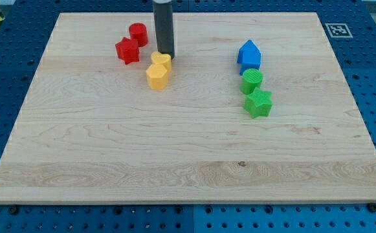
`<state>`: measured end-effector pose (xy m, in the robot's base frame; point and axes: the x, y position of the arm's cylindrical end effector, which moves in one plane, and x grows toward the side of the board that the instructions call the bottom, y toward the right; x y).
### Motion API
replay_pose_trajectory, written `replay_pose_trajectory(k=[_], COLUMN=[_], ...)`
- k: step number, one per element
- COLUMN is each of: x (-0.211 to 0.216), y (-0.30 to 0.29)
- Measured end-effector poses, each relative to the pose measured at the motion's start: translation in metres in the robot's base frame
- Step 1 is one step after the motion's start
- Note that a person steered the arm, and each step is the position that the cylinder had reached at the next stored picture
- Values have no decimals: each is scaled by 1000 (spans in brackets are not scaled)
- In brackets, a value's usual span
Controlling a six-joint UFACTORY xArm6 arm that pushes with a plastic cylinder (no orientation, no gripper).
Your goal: Move the red star to the top of the yellow heart
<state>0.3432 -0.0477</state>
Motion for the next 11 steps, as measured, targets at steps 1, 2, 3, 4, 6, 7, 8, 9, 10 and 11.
replay_pose_trajectory(k=[1, 2, 3, 4, 6, 7, 8, 9, 10, 11], x=[20, 22, 21, -24, -140, -150, -143, -102, -62, -46], y=[0, -1, 3, 13, -17, -74, -112, -112, -108, -113])
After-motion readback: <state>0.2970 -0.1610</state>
